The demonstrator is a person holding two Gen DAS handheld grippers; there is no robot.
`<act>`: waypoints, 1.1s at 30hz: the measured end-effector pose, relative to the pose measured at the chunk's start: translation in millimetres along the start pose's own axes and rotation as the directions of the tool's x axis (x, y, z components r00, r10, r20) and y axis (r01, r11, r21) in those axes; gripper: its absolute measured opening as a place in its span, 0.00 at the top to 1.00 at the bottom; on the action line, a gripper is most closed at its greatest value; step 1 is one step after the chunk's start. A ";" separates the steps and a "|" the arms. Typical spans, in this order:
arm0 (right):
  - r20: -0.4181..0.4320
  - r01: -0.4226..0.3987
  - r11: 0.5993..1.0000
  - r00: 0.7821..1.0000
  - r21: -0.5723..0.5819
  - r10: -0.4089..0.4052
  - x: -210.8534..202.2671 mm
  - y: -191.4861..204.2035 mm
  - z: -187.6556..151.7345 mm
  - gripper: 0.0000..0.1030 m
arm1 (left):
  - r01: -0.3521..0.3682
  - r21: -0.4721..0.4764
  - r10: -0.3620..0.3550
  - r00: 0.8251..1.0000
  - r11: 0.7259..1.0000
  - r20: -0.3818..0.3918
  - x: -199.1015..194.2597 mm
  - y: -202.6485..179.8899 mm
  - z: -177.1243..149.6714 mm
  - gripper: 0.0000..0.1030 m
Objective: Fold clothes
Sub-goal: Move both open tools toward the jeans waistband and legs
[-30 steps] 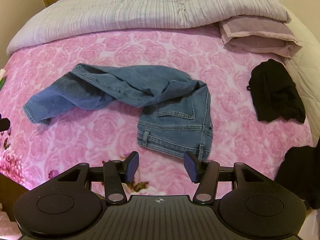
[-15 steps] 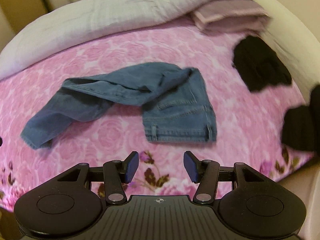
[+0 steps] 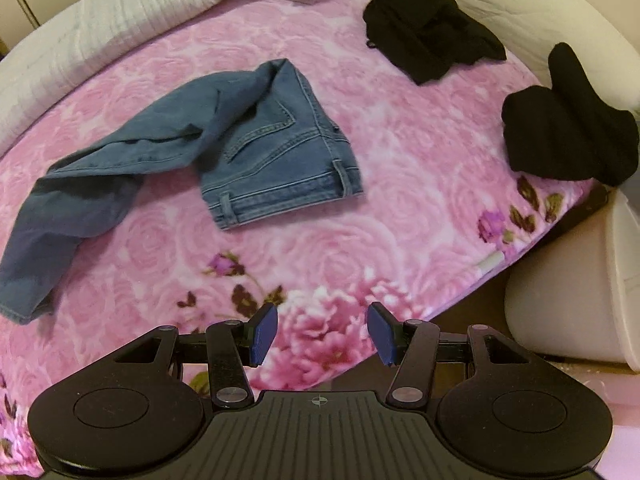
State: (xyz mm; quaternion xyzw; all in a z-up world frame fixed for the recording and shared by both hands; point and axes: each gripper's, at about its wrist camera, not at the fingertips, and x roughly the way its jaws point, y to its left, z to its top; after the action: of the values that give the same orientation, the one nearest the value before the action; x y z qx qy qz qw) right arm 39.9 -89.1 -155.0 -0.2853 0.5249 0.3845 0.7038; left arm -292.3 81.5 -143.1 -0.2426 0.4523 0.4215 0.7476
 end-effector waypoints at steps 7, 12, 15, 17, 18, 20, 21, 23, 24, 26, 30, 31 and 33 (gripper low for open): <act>-0.015 -0.017 0.999 1.000 -0.051 0.016 21.4 2.3 42.8 0.48 | -0.031 -0.072 0.030 0.999 0.997 -0.013 17.0 1.5 27.3 0.64; -0.023 -0.045 0.994 0.999 -0.096 0.043 42.6 1.2 82.1 0.48 | -0.055 -0.104 0.053 0.998 0.993 -0.026 35.6 -7.4 42.9 0.62; -0.036 -0.067 0.991 0.997 -0.114 0.063 57.8 -0.9 99.1 0.48 | -0.072 -0.114 0.066 0.997 0.991 -0.048 48.9 -13.6 45.6 0.62; -0.053 -0.071 0.989 0.996 -0.127 0.065 68.6 -3.4 107.4 0.48 | -0.092 -0.119 0.085 0.994 0.989 -0.066 56.0 -16.2 47.3 0.62; -0.056 -0.072 0.989 0.996 -0.128 0.065 72.7 -5.4 111.6 0.48 | -0.098 -0.122 0.090 0.993 0.988 -0.072 58.4 -16.6 48.8 0.62; -0.062 -0.072 0.989 0.996 -0.131 0.065 81.0 -9.4 120.0 0.48 | -0.101 -0.131 0.091 0.993 0.986 -0.080 61.7 -16.5 53.1 0.62; -0.062 -0.071 0.989 0.996 -0.129 0.063 84.1 -12.6 125.2 0.47 | -0.098 -0.136 0.088 0.993 0.986 -0.081 63.3 -15.7 56.7 0.61; -0.058 -0.069 0.990 0.996 -0.125 0.063 89.9 -18.8 136.6 0.47 | -0.088 -0.146 0.078 0.994 0.985 -0.078 68.3 -13.0 66.2 0.61; -0.055 -0.069 0.990 0.997 -0.123 0.062 93.1 -21.6 141.6 0.47 | -0.087 -0.150 0.076 0.994 0.985 -0.076 71.8 -11.1 71.9 0.61; -0.057 -0.064 0.991 0.997 -0.117 0.058 102.2 -26.9 151.6 0.47 | -0.092 -0.151 0.081 0.994 0.984 -0.076 81.5 -6.4 83.9 0.61; -0.089 -0.045 0.992 0.995 -0.115 0.035 129.0 -34.0 166.4 0.47 | -0.116 -0.120 0.107 0.991 0.986 -0.078 108.9 0.1 109.1 0.60; -0.101 -0.038 0.992 0.995 -0.117 0.026 137.4 -35.4 168.8 0.47 | -0.123 -0.113 0.114 0.990 0.986 -0.081 117.2 2.3 115.3 0.60; -0.118 -0.026 0.993 0.993 -0.118 0.012 152.1 -36.0 173.6 0.47 | -0.119 -0.125 0.107 0.989 0.985 -0.098 135.5 8.9 126.0 0.60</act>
State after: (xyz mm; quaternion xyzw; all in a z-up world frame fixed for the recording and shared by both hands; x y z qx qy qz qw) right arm 183.7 68.0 -251.1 -0.3438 0.5440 0.4043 0.6499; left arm -208.6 235.6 -202.7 -0.2838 0.4703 0.4806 0.6836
